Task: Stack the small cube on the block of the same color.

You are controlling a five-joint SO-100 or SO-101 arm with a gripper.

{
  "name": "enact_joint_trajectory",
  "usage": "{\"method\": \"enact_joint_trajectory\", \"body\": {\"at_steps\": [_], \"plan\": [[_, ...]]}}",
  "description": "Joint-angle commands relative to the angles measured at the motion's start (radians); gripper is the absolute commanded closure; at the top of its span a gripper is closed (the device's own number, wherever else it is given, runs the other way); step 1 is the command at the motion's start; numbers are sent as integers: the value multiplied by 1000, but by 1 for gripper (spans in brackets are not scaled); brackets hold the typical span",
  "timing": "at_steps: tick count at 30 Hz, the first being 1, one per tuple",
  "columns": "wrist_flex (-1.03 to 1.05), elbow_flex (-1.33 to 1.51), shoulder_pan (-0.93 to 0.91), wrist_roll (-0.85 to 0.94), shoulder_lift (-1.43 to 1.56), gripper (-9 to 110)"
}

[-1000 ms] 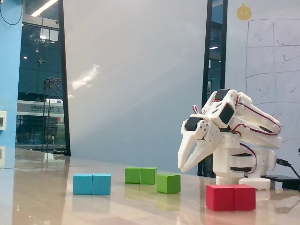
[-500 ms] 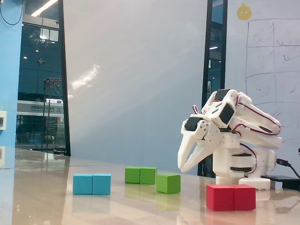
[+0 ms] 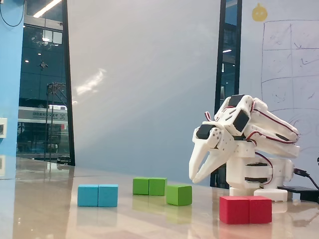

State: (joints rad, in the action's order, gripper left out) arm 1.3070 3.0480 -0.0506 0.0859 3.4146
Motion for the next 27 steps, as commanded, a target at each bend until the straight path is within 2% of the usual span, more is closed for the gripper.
{"method": "enact_joint_trajectory", "body": {"at_steps": [1,17,27], "plan": [[-11,-176,-2,3,-80,101],[6,-933,-5,3,-1140,101],[8,-1011,-11,5,-1457,101]]}}
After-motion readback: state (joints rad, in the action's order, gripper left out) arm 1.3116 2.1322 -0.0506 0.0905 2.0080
